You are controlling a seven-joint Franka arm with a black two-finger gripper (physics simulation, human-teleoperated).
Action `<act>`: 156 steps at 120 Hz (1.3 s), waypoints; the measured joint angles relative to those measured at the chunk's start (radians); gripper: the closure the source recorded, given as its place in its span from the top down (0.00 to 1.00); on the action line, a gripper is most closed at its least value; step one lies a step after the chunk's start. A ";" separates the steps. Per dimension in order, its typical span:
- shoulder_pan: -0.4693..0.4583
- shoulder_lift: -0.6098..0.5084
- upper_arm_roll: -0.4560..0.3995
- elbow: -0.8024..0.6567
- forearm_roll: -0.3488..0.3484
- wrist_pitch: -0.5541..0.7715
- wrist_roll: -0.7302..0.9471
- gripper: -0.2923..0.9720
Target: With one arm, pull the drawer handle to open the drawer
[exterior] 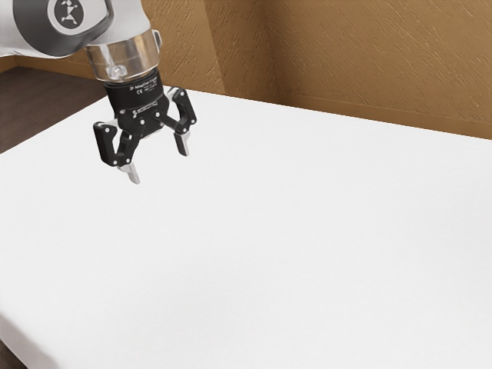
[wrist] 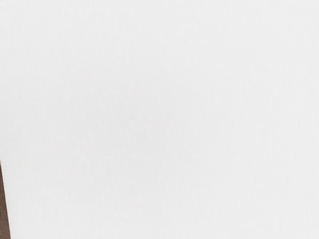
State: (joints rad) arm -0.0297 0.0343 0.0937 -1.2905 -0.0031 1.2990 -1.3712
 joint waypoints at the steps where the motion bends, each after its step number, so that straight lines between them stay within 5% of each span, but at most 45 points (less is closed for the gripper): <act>1: 0.000 0.000 0.000 0.000 0.000 0.000 0.000 0.77; 38: -0.006 -0.067 0.004 0.054 -0.017 -0.005 -0.009 0.77; 50: 0.047 -0.118 -0.092 0.171 -0.020 0.004 -0.002 0.77; 80: -0.106 0.025 -0.329 0.132 -0.026 0.321 0.145 0.77; 105: -0.032 0.149 -0.316 0.068 -0.028 0.650 0.203 0.76; 131: -0.026 0.226 -0.306 0.072 -0.025 0.814 0.179 0.76; 156: -0.175 0.283 -0.315 0.092 -0.029 0.920 0.174 0.77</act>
State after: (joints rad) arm -0.2046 0.3172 -0.2210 -1.1984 -0.0316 2.2192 -1.1977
